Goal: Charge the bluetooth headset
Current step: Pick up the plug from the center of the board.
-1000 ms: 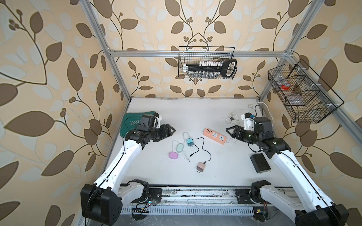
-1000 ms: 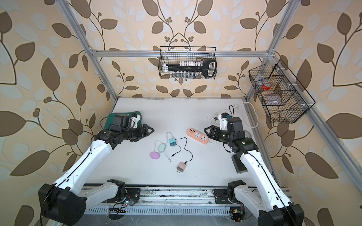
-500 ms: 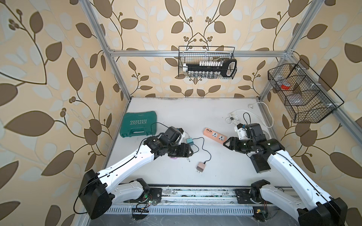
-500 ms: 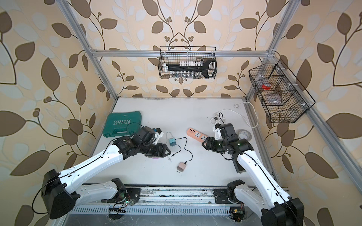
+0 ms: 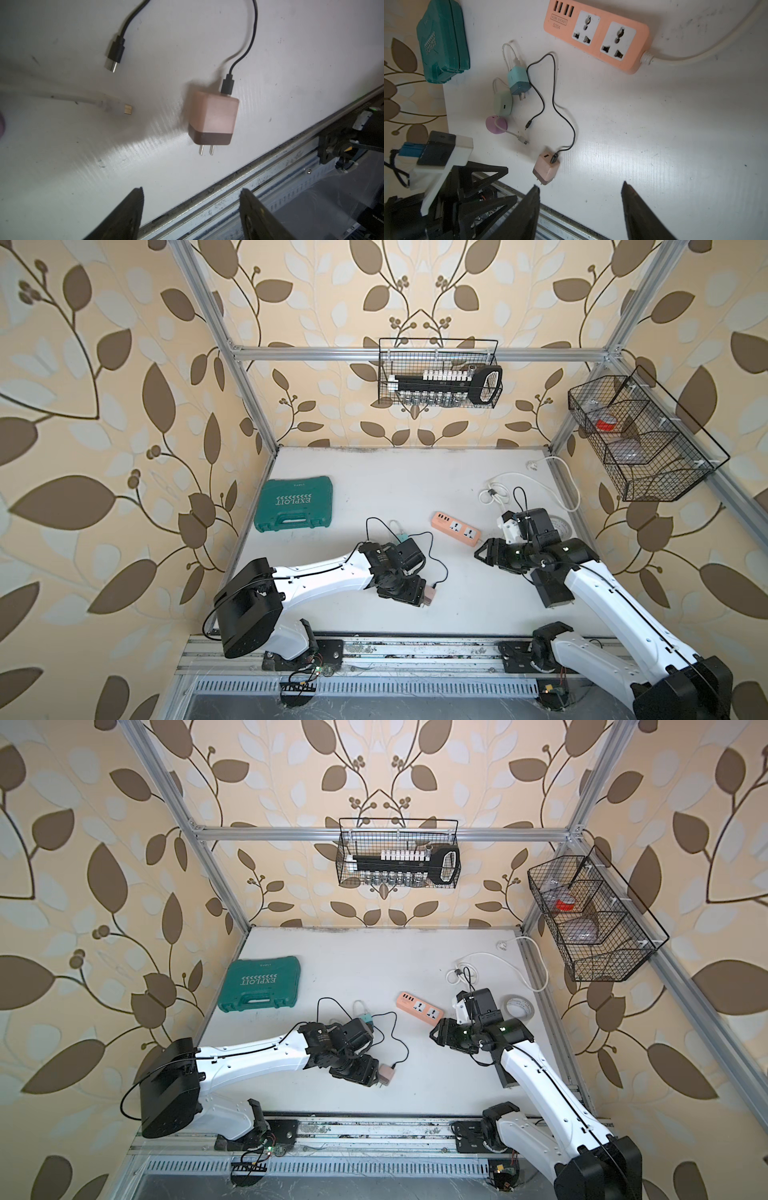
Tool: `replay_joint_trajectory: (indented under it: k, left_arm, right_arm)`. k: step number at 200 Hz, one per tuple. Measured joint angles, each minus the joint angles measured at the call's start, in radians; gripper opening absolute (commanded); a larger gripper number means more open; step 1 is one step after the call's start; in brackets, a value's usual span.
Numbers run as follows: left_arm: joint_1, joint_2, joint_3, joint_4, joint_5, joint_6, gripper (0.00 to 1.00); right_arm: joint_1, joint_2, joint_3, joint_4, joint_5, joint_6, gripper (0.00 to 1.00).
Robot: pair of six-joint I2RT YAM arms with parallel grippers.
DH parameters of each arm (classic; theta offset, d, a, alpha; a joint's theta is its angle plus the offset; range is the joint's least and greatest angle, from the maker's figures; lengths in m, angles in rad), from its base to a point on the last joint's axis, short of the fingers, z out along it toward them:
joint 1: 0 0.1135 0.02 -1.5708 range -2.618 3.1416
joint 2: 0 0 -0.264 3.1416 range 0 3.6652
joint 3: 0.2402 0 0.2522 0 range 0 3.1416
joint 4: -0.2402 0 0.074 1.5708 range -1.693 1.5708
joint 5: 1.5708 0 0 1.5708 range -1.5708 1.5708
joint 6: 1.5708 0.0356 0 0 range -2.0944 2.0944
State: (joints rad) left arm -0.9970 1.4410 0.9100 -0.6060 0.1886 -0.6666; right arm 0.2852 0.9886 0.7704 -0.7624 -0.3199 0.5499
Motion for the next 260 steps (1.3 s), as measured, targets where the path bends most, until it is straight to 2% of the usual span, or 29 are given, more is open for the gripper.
replay_joint_trajectory:
  k: [43, 85, 131, 177, 213, 233, 260]
  left_arm:
    - [-0.037, -0.002, 0.000, 0.030, -0.045, -0.007, 0.79]
    - [-0.085, 0.023, 0.000, 0.056, -0.076, -0.007, 0.79]
    - [-0.090, -0.006, -0.045, 0.063, -0.138, -0.026, 0.81]
    - [-0.090, -0.218, -0.145, 0.038, -0.230, -0.087, 0.83]
    - [-0.090, -0.341, -0.172, 0.023, -0.277, -0.112, 0.81]
    - [-0.090, -0.338, -0.177, 0.026, -0.273, -0.112, 0.78]
    - [-0.098, -0.254, -0.175, 0.047, -0.257, -0.102, 0.76]
  right_arm:
    - [0.014, 0.000, -0.001, 0.001, -0.007, 0.004, 0.64]
    - [0.039, 0.011, -0.016, 0.019, -0.029, 0.031, 0.64]
    - [0.195, 0.070, -0.016, 0.000, 0.011, 0.069, 0.65]
    - [0.373, 0.154, -0.015, 0.010, 0.081, 0.171, 0.67]
    - [0.463, 0.244, 0.002, 0.042, 0.114, 0.237, 0.67]
    - [0.472, 0.267, 0.013, 0.061, 0.125, 0.259, 0.68]
    - [0.471, 0.261, 0.017, 0.068, 0.157, 0.282, 0.69]
